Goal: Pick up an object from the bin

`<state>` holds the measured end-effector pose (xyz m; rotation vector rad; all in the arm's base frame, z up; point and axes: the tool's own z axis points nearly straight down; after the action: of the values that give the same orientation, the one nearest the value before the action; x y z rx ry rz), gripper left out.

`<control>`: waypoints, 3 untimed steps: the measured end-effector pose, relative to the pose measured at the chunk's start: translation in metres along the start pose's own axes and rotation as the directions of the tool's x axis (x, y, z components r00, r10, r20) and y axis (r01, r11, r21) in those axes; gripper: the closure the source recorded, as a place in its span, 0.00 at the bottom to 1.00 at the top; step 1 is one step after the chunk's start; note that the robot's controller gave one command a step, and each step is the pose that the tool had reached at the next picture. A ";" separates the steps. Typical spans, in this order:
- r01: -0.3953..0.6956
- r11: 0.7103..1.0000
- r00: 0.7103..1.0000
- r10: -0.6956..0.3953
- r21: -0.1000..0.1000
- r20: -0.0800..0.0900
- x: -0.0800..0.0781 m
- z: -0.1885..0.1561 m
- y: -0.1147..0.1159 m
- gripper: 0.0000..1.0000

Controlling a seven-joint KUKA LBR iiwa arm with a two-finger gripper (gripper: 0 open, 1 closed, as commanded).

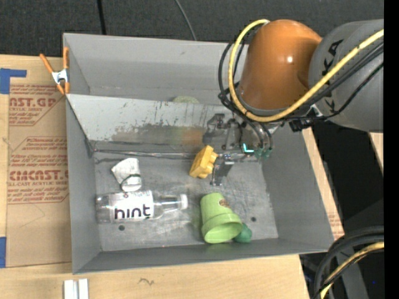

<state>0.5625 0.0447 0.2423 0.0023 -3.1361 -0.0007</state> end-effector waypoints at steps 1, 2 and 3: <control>-0.001 1.000 1.000 0.001 -0.001 0.008 -0.001 -0.004 0.000 0.00; 0.044 0.999 0.999 -0.044 0.000 0.013 0.012 0.053 0.023 0.00; 0.160 0.987 0.987 -0.160 0.002 0.005 0.031 0.081 0.089 0.00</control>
Offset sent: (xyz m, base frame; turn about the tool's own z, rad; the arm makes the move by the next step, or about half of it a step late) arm -0.0435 0.0719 -0.1723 -0.1373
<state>0.5305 0.1335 0.1612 0.2545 -3.1307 0.0006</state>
